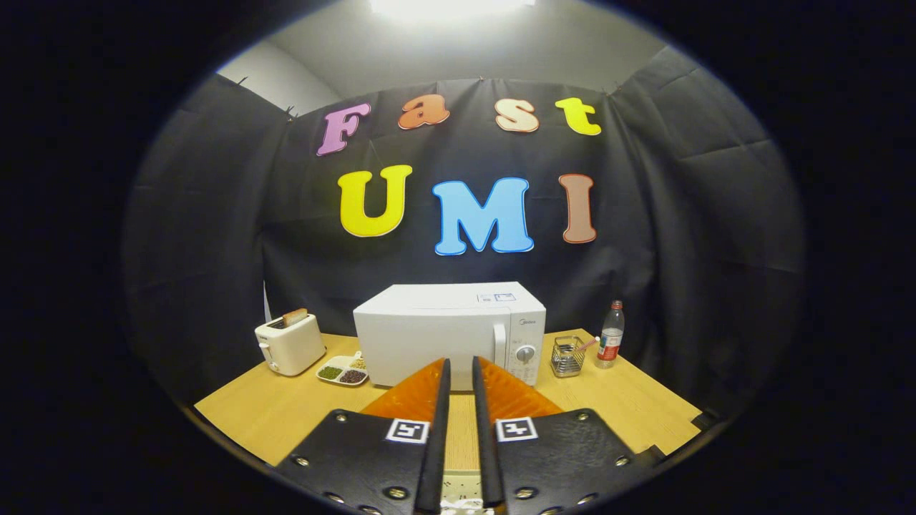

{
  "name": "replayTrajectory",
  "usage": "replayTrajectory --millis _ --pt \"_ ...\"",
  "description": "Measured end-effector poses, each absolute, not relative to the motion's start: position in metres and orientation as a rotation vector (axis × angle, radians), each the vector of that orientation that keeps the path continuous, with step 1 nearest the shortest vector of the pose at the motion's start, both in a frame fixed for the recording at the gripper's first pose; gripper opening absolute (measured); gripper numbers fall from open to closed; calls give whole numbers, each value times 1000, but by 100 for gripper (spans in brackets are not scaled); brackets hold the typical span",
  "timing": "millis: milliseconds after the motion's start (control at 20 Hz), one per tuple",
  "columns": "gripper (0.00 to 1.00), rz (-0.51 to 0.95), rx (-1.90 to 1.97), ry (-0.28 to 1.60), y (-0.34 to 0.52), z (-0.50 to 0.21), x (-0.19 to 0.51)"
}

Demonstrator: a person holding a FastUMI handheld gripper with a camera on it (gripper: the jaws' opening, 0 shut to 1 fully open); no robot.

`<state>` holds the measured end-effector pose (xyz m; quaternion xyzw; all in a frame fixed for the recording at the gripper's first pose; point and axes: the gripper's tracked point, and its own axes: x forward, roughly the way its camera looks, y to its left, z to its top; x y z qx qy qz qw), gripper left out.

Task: Open the microwave, put the food inside, and close the microwave door.

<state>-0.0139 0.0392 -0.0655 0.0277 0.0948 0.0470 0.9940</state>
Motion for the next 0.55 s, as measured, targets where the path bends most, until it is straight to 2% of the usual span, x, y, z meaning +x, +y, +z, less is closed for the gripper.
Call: replayTrajectory --millis 50,150,200,250,550 --pt "47 94 65 180 39 -61 -16" --pt "80 82 69 168 35 -59 -21" --pt "87 83 69 168 36 -60 -23" --pt "98 84 69 168 36 -58 -26" --pt "98 91 50 152 39 -49 -33"
